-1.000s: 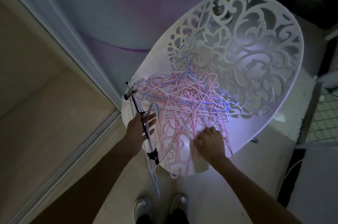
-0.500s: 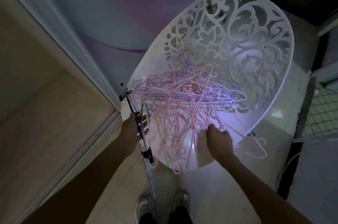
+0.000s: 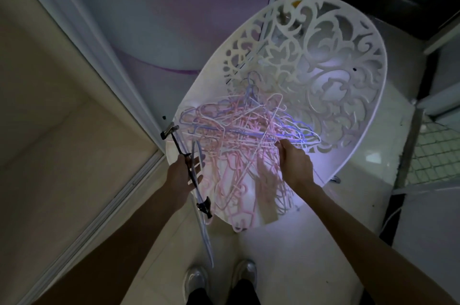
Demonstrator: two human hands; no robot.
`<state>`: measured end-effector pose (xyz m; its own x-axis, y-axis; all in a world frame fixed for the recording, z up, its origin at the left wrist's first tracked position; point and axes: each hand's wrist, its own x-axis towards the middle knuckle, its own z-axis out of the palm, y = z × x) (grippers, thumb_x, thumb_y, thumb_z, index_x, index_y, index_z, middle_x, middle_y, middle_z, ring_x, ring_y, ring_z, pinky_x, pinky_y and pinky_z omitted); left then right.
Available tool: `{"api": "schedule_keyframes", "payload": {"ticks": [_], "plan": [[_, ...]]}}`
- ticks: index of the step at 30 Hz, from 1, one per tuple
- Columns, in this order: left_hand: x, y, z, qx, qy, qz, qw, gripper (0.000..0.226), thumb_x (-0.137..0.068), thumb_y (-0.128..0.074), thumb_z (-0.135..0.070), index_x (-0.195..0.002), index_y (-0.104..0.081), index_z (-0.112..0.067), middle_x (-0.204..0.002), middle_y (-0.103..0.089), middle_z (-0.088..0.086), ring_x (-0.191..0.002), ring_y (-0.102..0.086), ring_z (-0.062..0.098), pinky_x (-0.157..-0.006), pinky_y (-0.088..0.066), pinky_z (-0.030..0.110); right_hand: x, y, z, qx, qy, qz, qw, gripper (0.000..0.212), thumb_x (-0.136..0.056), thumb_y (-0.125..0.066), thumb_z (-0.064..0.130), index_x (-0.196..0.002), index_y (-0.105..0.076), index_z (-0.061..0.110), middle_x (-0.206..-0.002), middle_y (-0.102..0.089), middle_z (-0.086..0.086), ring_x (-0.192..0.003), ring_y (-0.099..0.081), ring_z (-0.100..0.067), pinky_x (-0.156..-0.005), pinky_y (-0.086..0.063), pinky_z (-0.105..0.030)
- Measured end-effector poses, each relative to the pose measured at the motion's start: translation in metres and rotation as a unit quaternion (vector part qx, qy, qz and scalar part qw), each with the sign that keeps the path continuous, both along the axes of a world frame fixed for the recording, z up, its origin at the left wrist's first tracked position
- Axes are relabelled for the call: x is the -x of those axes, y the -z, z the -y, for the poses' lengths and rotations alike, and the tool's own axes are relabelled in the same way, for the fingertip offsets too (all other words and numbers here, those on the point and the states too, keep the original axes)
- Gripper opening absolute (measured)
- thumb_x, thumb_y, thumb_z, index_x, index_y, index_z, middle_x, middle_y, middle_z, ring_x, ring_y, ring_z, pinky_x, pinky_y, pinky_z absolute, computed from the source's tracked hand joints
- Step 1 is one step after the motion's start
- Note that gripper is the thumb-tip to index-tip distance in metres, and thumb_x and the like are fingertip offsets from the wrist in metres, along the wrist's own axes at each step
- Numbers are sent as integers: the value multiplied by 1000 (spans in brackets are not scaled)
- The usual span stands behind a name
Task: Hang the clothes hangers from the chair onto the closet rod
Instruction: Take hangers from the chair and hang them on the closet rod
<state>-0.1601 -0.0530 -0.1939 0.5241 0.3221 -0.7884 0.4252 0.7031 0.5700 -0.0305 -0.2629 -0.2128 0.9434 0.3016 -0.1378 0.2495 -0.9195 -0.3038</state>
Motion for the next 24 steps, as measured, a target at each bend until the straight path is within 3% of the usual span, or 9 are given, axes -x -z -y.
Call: {"api": "schedule_keyframes", "payload": {"ticks": [3,6,10,12,15,17,19,21,24], "plan": [[2,-24,-4,1,-5,26,1000,45,-105,-19,-31,-136,-44,-10,-128,-55,7,-112,-51,20,-100,-38,34,1,-21,-2,-62,26,8,998,34,-102,-30,29,-114,-56,11,-96,-67,-17,-92,-61,-39,-67,-41,-37],[10,-57,-10,1,-13,39,999,42,-105,-19,-28,-123,-51,-8,-140,-49,9,-116,-49,22,-101,-37,35,1,-49,0,-119,89,-1,989,36,-101,-32,26,-117,-59,8,-98,-67,-19,-94,-61,-38,-65,-33,-32],[20,-96,-17,-3,-34,44,998,45,-105,-22,-24,-132,-48,1,-138,-50,10,-125,-48,26,-100,-38,35,-5,-72,3,-188,133,-80,970,28,-98,-39,23,-94,-65,13,-83,-63,-20,-79,-57,-29,-68,-35,-29],[22,-106,-19,0,-38,42,998,47,-105,-23,-25,-142,-35,1,-140,-49,12,-127,-47,27,-99,-38,35,-6,-80,7,-157,109,-107,976,27,-98,-42,15,-88,-68,15,-89,-65,-18,-83,-59,-28,-70,-37,-30],[24,-116,-20,13,-29,47,998,45,-105,-25,-24,-142,-37,-3,-142,-47,12,-129,-46,27,-94,-37,34,-8,-96,16,-128,120,-65,982,29,-98,-43,17,-104,-70,7,-108,-68,-19,-102,-62,-36,-79,-44,-35],[24,-122,-16,20,-19,59,998,44,-105,-25,-26,-139,-40,-3,-144,-46,12,-128,-47,26,-95,-37,34,-12,-104,25,-113,114,-67,985,29,-98,-44,19,-106,-69,7,-111,-68,-19,-104,-62,-37,-82,-45,-35],[20,-129,-9,19,-3,69,997,39,-105,-24,-28,-130,-46,-8,-144,-45,11,-129,-46,26,-97,-37,35,-17,-110,34,-99,103,-72,987,29,-98,-44,19,-106,-70,7,-109,-69,-21,-99,-64,-35,-80,-45,-34],[15,-139,-3,23,7,68,997,33,-105,-24,-27,-114,-51,-11,-142,-47,10,-117,-51,25,-96,-38,35,-18,-119,44,-96,109,-74,987,29,-98,-44,17,-106,-69,6,-104,-69,-23,-91,-64,-33,-76,-43,-32],[6,-153,6,24,24,74,997,36,-105,-27,-24,-79,-50,-14,-135,-53,10,-100,-57,21,-101,-39,38,-18,-136,63,-97,125,-65,985,28,-97,-44,15,-105,-70,7,-106,-69,-20,-100,-63,-36,-80,-45,-33]]}}
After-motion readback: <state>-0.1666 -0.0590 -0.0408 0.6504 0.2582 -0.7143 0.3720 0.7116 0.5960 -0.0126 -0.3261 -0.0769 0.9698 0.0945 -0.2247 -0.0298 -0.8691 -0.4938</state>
